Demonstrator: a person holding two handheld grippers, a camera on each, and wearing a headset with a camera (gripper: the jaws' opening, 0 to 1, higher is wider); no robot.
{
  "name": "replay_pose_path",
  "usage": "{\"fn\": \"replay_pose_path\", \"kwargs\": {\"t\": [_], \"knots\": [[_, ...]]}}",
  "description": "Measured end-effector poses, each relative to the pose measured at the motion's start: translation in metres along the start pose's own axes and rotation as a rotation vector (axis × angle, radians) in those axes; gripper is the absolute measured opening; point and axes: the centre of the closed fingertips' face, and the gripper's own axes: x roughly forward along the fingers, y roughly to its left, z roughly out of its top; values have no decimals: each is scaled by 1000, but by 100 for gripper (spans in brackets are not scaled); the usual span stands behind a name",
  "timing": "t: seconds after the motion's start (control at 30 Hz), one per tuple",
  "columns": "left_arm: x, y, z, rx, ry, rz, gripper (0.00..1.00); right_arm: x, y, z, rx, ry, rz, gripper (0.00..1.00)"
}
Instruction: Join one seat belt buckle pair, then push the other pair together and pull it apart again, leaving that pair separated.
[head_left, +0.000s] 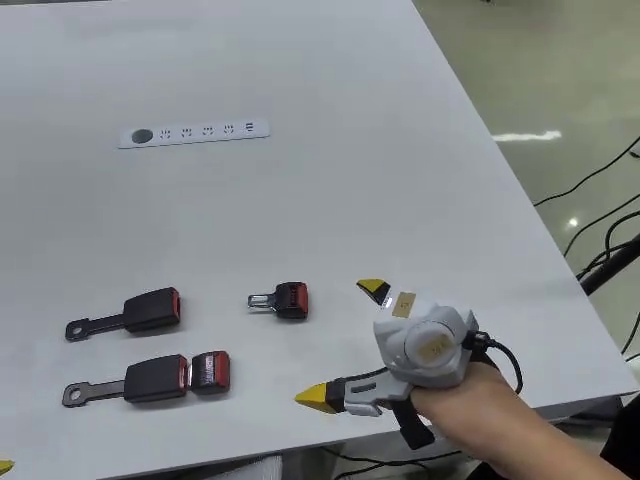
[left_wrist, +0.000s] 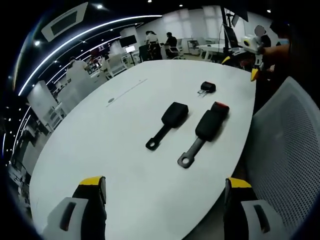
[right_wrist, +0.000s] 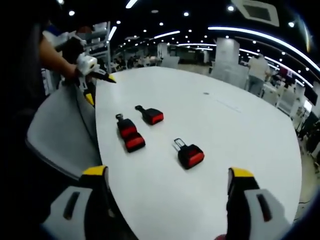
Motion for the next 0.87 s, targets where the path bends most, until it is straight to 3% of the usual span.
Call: {"fn": "replay_pose_path", "kwargs": {"t": [0.13,0.27,0.37,0.43,0.53,0.67,0.87], "knots": [[1,0,3,1,-1,4,100,0,0,-3,-38,35,-4,100],[5,-3,1,29,4,-6,100,0,1,-4,-50,36,-5,100],[4,-8,7,22,3,3,100,0,3,-6,-38,36,-4,100],[5,-7,2,22,6,4,100,1,4,-9,-7,53,-6,100],[5,-9,-5,33,12,-1,100,2,4,-10,-20,54,-9,100],[4,-8,-6,25,13,3,100,2,2,-9,-8,54,-17,100],[3,-13,6,39,16,3,100,0,-2,-7,-23,53,-15,100]]}}
